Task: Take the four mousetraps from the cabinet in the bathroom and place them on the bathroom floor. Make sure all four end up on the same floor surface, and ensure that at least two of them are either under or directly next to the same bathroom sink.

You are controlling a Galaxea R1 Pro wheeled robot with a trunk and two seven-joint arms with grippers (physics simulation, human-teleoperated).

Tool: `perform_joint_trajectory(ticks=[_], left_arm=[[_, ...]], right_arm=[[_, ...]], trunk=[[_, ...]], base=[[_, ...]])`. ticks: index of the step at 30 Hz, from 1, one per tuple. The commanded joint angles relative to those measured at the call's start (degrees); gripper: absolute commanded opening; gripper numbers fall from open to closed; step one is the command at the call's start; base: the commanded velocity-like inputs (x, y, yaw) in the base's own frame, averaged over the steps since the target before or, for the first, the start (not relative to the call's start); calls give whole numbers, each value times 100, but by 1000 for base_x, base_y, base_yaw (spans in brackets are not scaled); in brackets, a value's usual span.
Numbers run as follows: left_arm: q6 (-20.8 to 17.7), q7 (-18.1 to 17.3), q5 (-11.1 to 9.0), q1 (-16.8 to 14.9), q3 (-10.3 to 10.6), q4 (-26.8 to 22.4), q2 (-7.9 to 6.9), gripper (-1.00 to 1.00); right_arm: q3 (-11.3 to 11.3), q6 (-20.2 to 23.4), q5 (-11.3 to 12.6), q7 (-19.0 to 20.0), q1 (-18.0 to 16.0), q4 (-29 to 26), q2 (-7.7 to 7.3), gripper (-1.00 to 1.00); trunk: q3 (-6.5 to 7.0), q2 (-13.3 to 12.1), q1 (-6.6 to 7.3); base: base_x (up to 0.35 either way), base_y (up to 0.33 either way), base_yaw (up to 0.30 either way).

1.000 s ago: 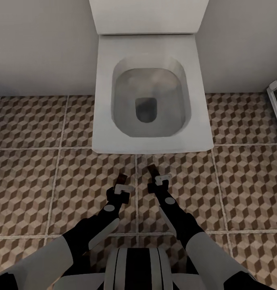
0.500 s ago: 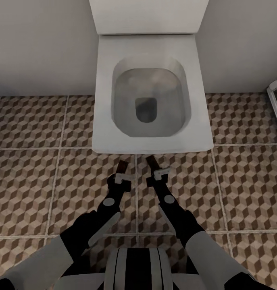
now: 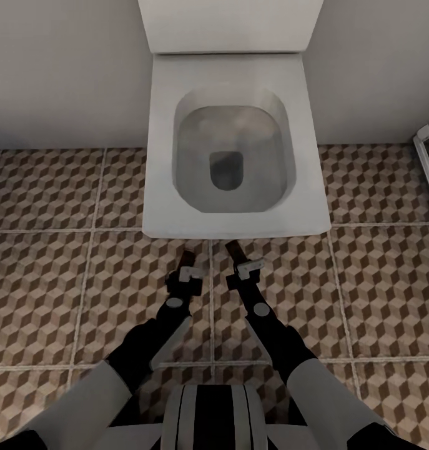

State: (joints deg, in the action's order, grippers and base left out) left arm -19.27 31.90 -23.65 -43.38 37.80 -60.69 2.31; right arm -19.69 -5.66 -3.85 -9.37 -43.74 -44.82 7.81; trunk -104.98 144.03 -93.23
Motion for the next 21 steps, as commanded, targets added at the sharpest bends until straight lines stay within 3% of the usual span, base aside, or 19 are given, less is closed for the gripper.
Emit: perform_joint_trajectory(ticks=[1, 8, 16, 21], left_arm=[[-34, -44, -30, -10, -29, 190, 25, -100], [-53, -556, -14, -50, -438, 776, 73, -100], [-62, -650, 18, -121, -516, 797, 175, -100], [-183, -651, 144, -218, -526, 484, 248, -100]], right_arm=[[-17, -5, -30, -48, -3, 19, -1, -100], [-10, 19, -28, -47, -3, 81, 1, -100], [-9, 44, -27, -47, -18, 456, 74, -100], [-9, 32, -28, -41, -76, 963, 102, -100]], trunk=[[-2, 1, 1], [-2, 1, 1], [-2, 1, 1], [-2, 1, 1]], base=[[0, 0, 0], [0, 0, 0], [0, 0, 0], [0, 0, 0]])
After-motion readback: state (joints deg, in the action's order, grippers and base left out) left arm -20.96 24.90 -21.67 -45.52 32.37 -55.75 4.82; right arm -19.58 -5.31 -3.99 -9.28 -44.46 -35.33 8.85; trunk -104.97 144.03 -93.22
